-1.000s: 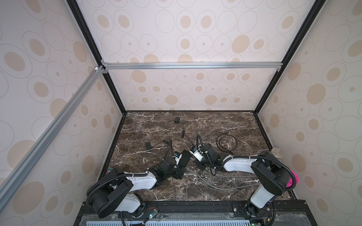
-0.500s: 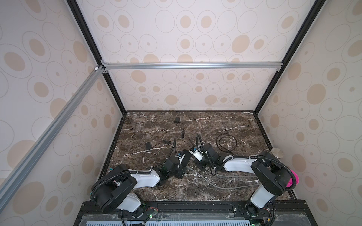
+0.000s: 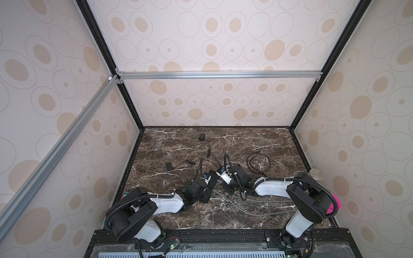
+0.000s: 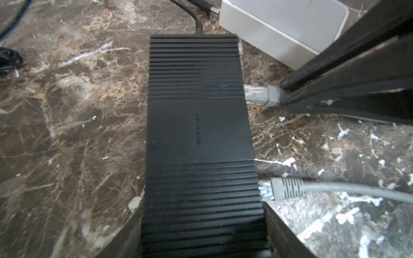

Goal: Insert the plug into the switch port

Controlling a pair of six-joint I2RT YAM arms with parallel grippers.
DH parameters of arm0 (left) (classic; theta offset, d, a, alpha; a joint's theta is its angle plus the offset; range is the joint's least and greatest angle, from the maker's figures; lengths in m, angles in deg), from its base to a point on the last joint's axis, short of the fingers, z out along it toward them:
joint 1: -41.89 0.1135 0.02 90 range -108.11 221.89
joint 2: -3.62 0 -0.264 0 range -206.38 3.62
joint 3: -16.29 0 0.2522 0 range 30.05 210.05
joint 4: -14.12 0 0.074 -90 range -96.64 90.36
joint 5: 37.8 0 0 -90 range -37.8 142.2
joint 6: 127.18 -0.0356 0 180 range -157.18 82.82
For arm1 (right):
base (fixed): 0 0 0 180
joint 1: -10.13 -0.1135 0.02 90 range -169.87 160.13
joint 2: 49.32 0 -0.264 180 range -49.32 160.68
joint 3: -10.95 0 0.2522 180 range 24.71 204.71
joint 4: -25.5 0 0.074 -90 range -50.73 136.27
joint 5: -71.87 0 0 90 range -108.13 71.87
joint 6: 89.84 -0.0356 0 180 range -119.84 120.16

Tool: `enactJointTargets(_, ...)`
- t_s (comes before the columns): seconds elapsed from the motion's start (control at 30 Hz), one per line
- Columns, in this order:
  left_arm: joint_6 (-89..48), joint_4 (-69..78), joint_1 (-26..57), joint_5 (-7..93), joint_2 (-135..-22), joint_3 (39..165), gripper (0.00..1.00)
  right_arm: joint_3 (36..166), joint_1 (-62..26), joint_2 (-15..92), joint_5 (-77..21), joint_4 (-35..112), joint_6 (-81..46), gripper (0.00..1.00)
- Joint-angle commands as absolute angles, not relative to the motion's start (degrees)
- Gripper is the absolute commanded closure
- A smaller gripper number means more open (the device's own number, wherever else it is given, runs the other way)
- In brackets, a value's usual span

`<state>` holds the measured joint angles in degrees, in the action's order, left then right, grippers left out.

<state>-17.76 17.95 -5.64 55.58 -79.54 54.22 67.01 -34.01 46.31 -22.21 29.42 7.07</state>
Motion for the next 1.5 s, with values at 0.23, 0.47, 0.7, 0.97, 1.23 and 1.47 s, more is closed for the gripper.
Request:
enactJointTargets(0.23, -17.02, 10.85, -7.33, 52.99, -81.62, 55.63, 0.25, 67.42, -34.52, 45.83, -21.74, 28.98, 7.9, 1.0)
enactJointTargets(0.47, -16.39, 10.67, -8.12, 53.71, -81.81, 55.37, 0.21, 67.23, -34.6, 45.86, -21.83, 28.81, 7.73, 1.0)
enactJointTargets(0.7, -16.03, 10.52, -8.44, 54.03, -82.85, 55.61, 0.26, 66.94, -34.52, 45.6, -21.69, 28.73, 7.87, 1.0)
enactJointTargets(0.97, -17.64, 7.88, -8.43, 55.35, -83.14, 57.67, 0.47, 66.9, -34.51, 45.77, -21.48, 28.77, 8.6, 1.0)
enactJointTargets(1.23, -22.7, 2.0, -8.43, 53.2, -81.22, 62.34, 0.52, 67.04, -34.55, 44.78, -19.83, 30.33, 11.62, 1.0)
enactJointTargets(1.47, -22.32, -0.69, -9.04, 47.34, -83.59, 63.94, 0.53, 65.85, -34.08, 41.94, -19.02, 32.45, 13.77, 1.0)
